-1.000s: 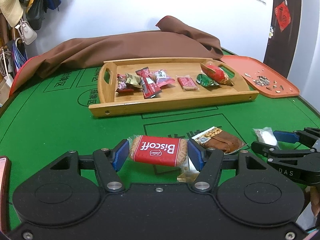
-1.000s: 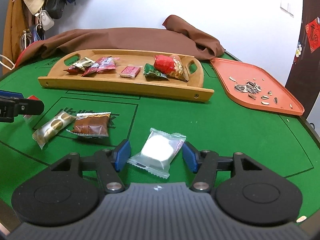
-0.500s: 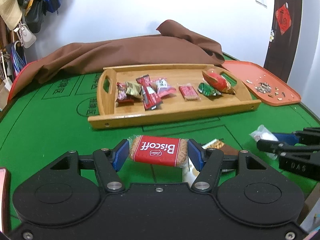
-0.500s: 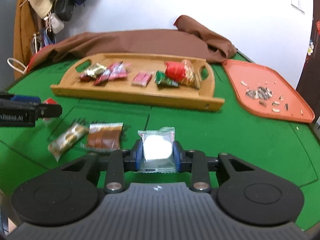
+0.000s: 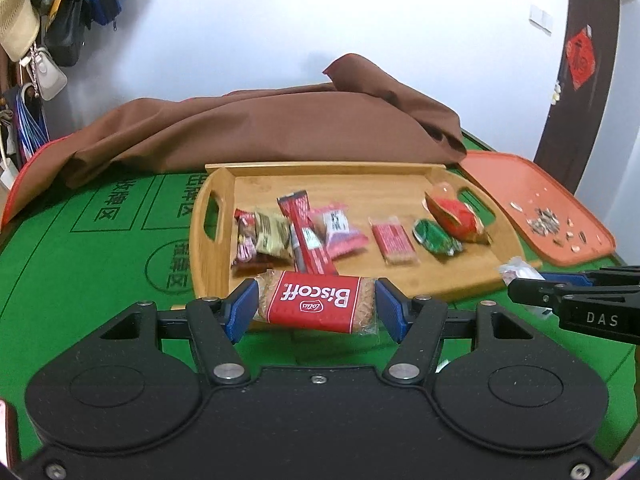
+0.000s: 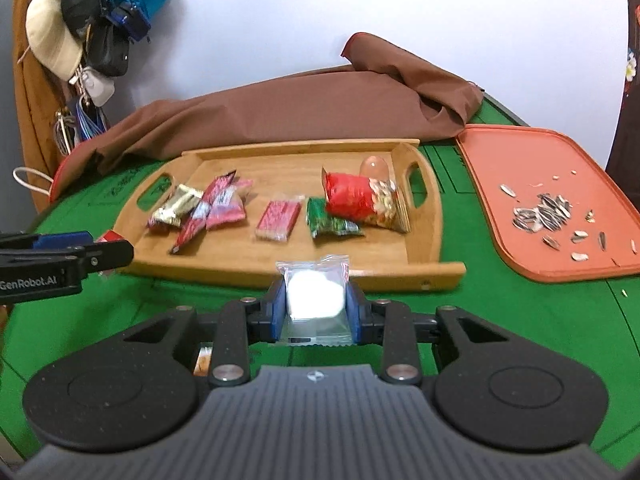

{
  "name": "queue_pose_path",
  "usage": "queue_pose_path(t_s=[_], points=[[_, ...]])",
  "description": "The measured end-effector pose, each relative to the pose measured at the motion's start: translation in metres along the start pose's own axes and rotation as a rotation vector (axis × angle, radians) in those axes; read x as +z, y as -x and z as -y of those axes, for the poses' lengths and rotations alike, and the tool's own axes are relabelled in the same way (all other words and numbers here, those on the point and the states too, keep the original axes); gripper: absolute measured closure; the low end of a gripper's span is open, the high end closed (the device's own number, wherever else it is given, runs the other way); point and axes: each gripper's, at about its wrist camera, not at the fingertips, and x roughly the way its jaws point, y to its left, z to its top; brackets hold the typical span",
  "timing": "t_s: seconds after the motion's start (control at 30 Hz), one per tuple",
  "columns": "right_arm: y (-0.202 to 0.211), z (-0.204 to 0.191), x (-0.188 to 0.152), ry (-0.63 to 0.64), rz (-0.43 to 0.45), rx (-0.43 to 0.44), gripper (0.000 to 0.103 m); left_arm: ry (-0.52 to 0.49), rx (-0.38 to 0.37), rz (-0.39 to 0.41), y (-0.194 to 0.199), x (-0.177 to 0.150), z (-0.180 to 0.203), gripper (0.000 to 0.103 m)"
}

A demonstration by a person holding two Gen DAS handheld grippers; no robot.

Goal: Organize snacks
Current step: 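Lower the Biscoff packet with the left tool while the right tool lowers the white packet into the tray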

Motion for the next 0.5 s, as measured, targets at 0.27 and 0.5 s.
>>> queue_pose_path(t_s=[0.27, 0.5], points=[[-0.012, -0.001, 0.048, -0.011, 0.033, -0.026, 0.067, 0.060, -0.027, -0.042, -0.031, 0.043, -0.013, 0.042], [-0.040, 0.003, 0.088, -0.025, 0.002, -0.059, 0.067, 0.070, -0.022, -0.093, -0.070, 0.076, -0.019, 0.042]])
